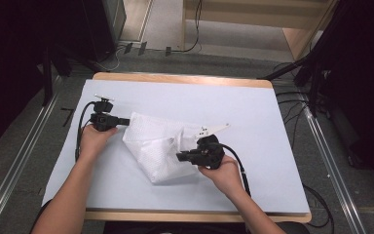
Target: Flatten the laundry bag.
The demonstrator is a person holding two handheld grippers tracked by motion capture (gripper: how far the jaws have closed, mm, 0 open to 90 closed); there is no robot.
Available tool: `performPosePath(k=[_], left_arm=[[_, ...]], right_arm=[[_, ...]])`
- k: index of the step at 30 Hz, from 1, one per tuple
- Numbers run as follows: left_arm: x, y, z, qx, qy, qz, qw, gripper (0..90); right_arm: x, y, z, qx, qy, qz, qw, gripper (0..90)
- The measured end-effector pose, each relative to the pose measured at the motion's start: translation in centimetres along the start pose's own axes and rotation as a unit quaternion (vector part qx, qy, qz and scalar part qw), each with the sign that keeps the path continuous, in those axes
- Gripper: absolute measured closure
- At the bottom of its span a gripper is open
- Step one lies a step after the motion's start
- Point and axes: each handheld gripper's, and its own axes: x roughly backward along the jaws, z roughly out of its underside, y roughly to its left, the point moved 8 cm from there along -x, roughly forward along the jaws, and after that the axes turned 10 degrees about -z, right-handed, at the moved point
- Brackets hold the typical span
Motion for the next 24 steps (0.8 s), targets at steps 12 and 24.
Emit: performPosePath(k=[12,24], left_arm=[[-0.3,0.3,-0.8,0.0,-0.002,-0.001,1.0,90.0],[0.9,-0.9,-0.8,-0.018,-0.009,0.038,0.9991,73.4]], right_arm=[[0.4,1.3,2.8,-0.003,0.015,0.013,0.9998,80.6],[3.9,0.6,4.2,-0.008,0.011,0.027,0.9995,58.0]])
